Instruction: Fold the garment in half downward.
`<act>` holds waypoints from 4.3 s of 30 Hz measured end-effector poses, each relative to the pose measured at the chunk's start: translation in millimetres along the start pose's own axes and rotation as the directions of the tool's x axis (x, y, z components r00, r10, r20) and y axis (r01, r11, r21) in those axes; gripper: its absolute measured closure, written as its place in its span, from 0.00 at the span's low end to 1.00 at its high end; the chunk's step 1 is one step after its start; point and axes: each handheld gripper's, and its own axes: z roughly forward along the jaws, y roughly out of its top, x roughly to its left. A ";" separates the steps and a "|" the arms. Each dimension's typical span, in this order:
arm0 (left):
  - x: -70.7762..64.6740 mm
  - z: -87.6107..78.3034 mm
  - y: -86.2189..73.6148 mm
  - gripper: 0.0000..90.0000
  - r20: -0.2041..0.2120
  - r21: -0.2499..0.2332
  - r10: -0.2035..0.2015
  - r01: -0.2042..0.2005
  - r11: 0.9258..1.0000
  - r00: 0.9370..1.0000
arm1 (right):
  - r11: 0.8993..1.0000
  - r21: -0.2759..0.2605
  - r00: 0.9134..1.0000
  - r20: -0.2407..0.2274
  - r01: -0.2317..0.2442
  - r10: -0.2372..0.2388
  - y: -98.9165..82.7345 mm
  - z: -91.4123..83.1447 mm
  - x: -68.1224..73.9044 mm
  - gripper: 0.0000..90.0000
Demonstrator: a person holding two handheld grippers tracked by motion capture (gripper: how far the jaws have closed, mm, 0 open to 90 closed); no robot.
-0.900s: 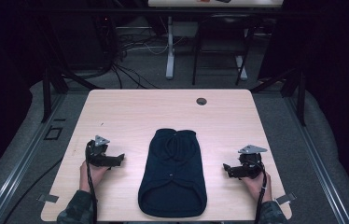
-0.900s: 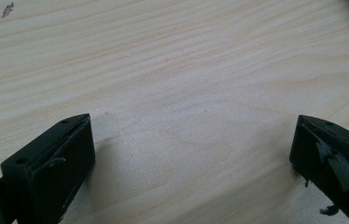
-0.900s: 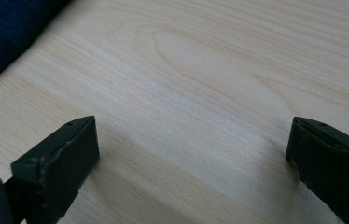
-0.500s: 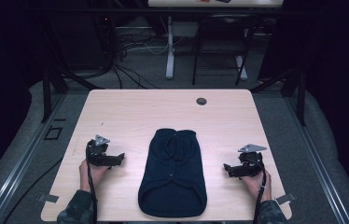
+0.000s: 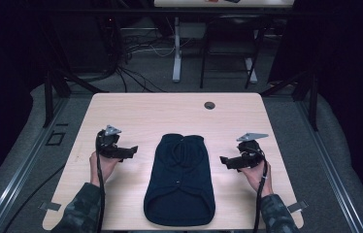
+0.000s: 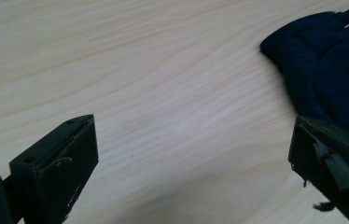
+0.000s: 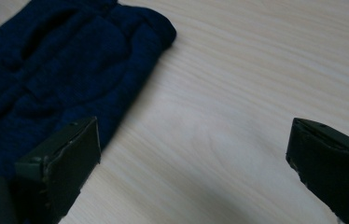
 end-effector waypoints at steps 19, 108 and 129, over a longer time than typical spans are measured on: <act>-38.1 53.8 46.5 0.00 0.097 0.077 0.028 -0.035 0.996 0.995 | 0.997 0.080 0.995 -0.097 0.015 -0.007 60.0 64.0 21.1 0.13; -96.8 2.7 100.3 0.85 0.272 -0.076 0.341 -0.333 0.940 0.900 | 0.987 -0.049 0.973 -0.170 0.151 -0.157 88.2 15.5 40.6 0.85; -100.0 -11.1 98.5 0.86 0.313 -0.094 0.383 -0.372 0.923 0.869 | 0.974 -0.088 0.965 -0.144 0.207 -0.218 86.1 3.9 50.8 0.81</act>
